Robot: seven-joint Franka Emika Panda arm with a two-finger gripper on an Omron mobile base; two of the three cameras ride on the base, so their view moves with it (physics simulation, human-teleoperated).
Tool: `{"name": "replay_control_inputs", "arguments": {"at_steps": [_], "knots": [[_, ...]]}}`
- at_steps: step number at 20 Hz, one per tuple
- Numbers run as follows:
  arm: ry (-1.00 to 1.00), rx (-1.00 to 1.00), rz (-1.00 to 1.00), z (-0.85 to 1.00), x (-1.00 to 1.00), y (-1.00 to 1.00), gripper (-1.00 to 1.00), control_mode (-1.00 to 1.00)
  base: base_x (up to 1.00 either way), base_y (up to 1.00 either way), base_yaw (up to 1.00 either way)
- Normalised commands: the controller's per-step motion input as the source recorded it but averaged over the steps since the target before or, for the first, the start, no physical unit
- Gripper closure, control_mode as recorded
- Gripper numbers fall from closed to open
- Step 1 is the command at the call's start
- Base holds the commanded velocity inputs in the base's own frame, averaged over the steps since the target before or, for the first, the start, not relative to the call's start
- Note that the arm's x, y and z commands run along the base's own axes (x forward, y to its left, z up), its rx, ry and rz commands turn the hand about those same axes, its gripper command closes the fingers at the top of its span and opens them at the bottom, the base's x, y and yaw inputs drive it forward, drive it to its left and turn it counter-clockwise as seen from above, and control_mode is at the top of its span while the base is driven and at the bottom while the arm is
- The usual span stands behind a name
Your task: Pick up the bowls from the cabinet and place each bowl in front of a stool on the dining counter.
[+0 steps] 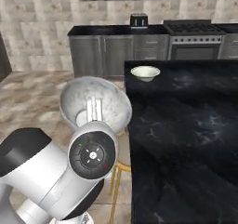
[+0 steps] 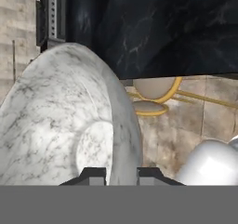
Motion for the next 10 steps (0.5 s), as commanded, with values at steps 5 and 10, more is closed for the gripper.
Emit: {"name": "replay_control_inputs", "arguments": {"at_steps": [5,10], "knots": [[0.00,0.00,0.00,0.00,0.00,0.00,1.00,1.00,0.58,0.92,-0.68],[0.00,0.00,0.00,0.00,0.00,0.00,1.00,1.00,0.27,0.60,-0.68]]}}
